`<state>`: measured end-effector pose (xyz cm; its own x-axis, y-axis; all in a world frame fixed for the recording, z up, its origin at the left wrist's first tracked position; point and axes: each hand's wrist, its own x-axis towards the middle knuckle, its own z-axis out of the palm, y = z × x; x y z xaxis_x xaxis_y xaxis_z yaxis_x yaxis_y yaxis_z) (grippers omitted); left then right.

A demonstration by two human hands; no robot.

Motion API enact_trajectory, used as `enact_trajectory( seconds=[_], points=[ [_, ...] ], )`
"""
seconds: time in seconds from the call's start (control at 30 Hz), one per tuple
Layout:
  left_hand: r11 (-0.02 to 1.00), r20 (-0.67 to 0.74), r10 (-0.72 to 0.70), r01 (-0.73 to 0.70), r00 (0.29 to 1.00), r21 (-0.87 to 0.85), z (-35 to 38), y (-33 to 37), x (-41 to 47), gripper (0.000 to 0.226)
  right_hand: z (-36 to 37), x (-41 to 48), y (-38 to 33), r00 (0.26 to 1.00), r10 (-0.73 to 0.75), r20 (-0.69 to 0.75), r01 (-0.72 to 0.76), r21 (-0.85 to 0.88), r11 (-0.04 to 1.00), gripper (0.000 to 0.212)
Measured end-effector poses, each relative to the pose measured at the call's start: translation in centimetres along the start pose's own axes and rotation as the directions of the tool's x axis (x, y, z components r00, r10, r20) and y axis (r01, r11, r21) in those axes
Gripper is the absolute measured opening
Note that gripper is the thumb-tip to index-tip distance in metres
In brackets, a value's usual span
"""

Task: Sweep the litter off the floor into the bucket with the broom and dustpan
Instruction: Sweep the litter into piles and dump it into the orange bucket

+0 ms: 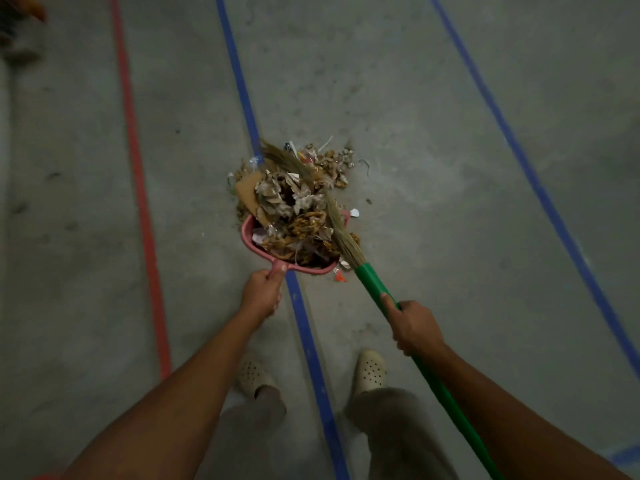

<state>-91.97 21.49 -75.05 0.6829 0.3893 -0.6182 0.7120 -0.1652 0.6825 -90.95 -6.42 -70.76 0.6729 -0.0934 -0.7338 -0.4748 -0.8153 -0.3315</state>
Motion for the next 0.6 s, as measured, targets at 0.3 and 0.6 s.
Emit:
enact_trajectory(
  seconds=[0.3, 0.6],
  points=[
    [0.995, -0.045, -0.011, 0.007, 0.999, -0.096, -2.0, 6.9, -14.2, 0.055, -8.4, -12.5, 0.6, 0.996, -0.083, -0.019, 0.084, 0.051, 0.995, 0.055],
    [0.985, -0.114, 0.000, -0.019, 0.993, -0.169, -4.6, 7.9, -22.4, 0.060, -11.4, -19.2, 1.1, 0.985, -0.173, -0.001, 0.173, 0.045, 0.984, 0.051]
  ],
)
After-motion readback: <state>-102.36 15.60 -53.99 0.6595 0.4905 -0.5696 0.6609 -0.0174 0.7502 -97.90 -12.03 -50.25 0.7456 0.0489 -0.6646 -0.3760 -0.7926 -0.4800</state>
